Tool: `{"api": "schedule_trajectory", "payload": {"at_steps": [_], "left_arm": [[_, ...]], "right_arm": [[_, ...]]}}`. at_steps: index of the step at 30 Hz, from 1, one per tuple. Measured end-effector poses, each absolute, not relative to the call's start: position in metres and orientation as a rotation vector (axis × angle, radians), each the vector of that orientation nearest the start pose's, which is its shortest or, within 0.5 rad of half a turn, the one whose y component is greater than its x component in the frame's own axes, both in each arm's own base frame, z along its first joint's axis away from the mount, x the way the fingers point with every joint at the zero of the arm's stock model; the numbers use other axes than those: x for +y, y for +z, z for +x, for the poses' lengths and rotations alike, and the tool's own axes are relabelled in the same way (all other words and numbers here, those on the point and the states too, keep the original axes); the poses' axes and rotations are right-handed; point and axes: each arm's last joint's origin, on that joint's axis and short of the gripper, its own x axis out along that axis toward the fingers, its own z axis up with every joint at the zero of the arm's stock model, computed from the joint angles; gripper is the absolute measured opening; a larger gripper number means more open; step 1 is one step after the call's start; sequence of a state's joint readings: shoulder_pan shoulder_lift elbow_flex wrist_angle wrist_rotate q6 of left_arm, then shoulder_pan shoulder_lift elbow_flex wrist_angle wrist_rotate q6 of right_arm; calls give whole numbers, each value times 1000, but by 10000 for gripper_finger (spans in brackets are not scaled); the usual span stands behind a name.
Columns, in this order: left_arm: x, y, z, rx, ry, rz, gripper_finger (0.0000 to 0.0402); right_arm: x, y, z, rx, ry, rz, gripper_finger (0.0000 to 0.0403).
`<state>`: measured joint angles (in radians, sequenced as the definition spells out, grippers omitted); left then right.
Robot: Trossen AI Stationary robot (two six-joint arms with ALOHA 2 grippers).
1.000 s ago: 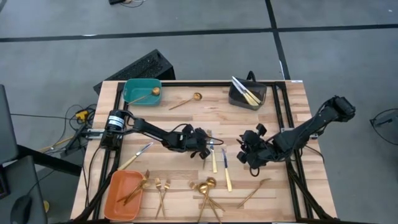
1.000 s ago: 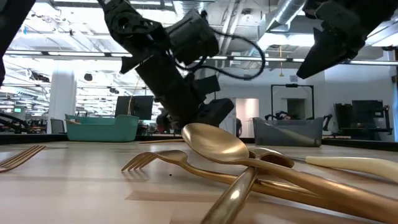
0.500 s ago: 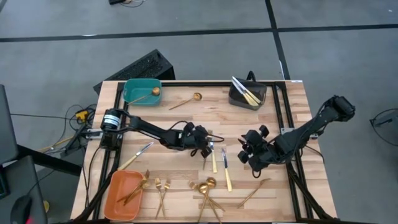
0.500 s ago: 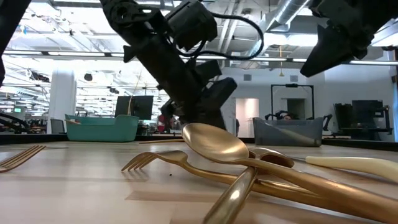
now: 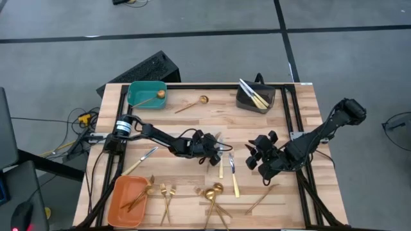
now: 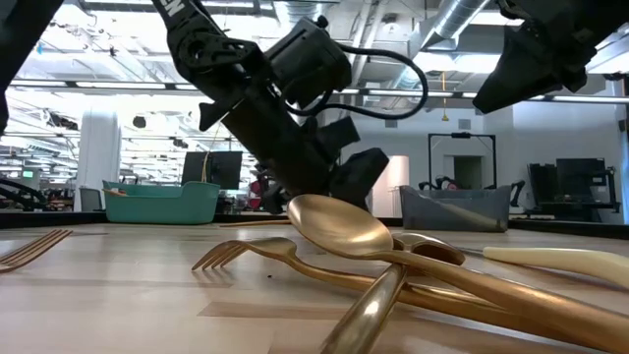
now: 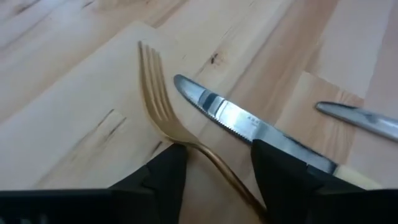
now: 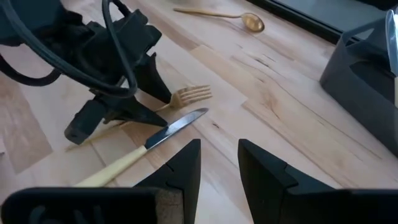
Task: Sort silverware by color (type)
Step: Put the fork into the orange bin
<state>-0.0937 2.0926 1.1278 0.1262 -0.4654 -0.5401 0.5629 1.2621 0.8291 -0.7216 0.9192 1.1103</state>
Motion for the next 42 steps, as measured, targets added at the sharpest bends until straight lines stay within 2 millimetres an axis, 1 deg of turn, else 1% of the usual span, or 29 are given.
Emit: {"api": "schedule_trajectory", "payload": {"at_steps": [4, 9, 10, 13, 15, 19, 23, 26, 29, 32, 35, 37, 40, 42], "left_arm": [[-25, 100, 400, 719, 527, -205, 116], [-24, 108, 392, 797, 509, -128, 22], [-24, 111, 390, 817, 507, -114, 12], [-31, 121, 379, 890, 492, -66, 9], [-42, 137, 369, 917, 481, -29, 8], [-75, 182, 340, 874, 511, 17, 4], [-111, 230, 297, 741, 556, 32, 5], [-129, 254, 261, 692, 552, -8, 6], [-145, 267, 225, 706, 516, -64, 6], [-163, 272, 193, 671, 503, -135, 6], [-179, 272, 163, 576, 515, -219, 6], [-189, 264, 146, 504, 513, -266, 6], [-201, 243, 127, 426, 492, -318, 6], [-205, 227, 120, 418, 489, -313, 6]], "right_arm": [[99, 229, 200, 548, -702, 251, 132], [100, 229, 200, 540, -702, 249, 132], [100, 229, 200, 525, -708, 248, 132], [102, 230, 200, 448, -743, 247, 132], [105, 229, 203, 396, -760, 245, 132], [112, 220, 216, 363, -756, 225, 132], [117, 207, 225, 382, -761, 195, 132], [119, 199, 228, 391, -773, 200, 132], [120, 196, 230, 398, -771, 209, 132], [121, 197, 230, 403, -761, 228, 132], [122, 199, 229, 402, -748, 237, 132], [123, 202, 228, 388, -740, 244, 132], [122, 202, 228, 389, -740, 236, 132], [121, 204, 229, 382, -744, 244, 132]]}}
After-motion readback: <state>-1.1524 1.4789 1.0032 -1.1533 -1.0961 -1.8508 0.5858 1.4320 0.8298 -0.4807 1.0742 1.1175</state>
